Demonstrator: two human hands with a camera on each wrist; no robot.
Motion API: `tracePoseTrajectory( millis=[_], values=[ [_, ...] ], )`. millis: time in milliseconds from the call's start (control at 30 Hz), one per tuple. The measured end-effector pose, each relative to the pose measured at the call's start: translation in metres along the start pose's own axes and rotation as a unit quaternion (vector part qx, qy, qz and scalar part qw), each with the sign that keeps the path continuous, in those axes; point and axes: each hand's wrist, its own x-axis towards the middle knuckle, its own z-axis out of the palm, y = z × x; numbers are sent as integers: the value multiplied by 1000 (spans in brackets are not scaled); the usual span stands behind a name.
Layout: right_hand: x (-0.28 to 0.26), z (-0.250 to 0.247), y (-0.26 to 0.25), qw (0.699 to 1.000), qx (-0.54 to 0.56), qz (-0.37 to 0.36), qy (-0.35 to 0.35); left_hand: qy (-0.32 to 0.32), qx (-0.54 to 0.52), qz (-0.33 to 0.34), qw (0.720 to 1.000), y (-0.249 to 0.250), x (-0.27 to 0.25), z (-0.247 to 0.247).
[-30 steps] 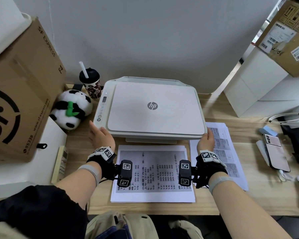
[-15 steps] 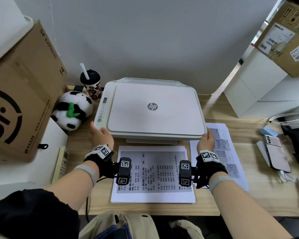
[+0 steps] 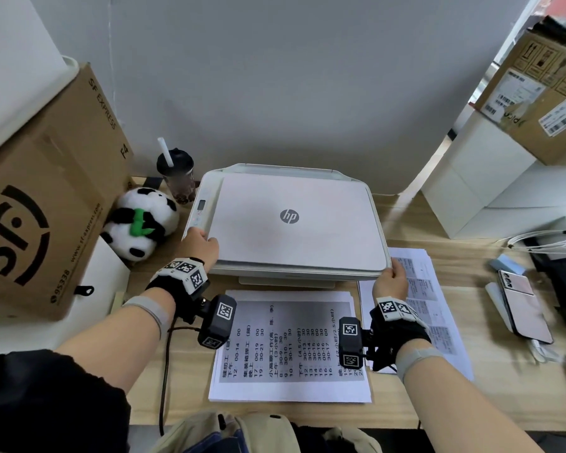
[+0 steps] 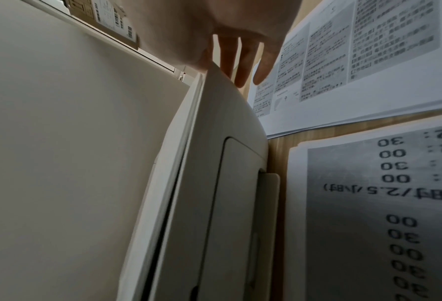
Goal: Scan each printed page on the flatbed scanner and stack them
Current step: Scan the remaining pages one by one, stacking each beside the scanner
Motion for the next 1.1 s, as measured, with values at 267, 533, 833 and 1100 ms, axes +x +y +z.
tracePoseTrajectory(
  millis=[267, 533, 833, 1100],
  values=[
    [13, 1, -35, 997, 41, -34, 58, 40, -314, 12, 949, 53, 44, -44],
    [31, 33, -54, 991, -57, -75, -93, 68, -501, 37, 862, 130, 65, -74],
    [30, 63, -54, 910, -378, -153, -77, 35, -461, 94, 881, 185, 90, -76],
    [28, 69, -61, 911, -374, -157, -73, 40, -410, 50, 910, 163, 100, -63]
  ],
)
